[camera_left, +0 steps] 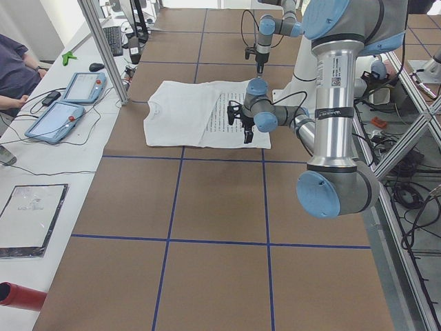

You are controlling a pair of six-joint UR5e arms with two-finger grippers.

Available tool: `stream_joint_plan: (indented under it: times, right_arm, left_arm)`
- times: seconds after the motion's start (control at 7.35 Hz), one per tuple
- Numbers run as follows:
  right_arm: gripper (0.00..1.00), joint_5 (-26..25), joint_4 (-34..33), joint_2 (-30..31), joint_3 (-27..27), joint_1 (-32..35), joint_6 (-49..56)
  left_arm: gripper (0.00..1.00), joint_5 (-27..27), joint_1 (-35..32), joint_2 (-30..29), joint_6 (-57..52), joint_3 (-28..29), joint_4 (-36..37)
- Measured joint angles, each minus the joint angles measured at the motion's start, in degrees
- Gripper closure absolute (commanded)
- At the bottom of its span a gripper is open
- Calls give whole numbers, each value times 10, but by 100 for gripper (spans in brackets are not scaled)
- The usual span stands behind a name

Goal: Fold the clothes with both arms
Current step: 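Position both grippers at the hem corners nearest the robot and grasp, then lift the hem with both grippers and fold it toward the collar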

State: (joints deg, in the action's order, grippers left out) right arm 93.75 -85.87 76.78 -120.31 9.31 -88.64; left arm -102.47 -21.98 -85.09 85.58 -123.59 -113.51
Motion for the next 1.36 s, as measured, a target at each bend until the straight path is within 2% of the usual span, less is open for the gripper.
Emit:
stream_joint_plan:
  times: [0.41,0.82,1.09,1.36]
  right_arm:
    - [100,3,0,0,-12,9,-1]
    - [100,4,0,0,-12,11,-1]
    - [100,4,0,0,-12,11,-1]
    - [100,4,0,0,-12,11,-1]
  left_arm:
    - [15,59,120,7,136,6,-20]
    - [23,69,137,-33,153,27,30]
    - [26,71,137,-35,153,38,37]
    - [33,73,138,-34,153,45,38]
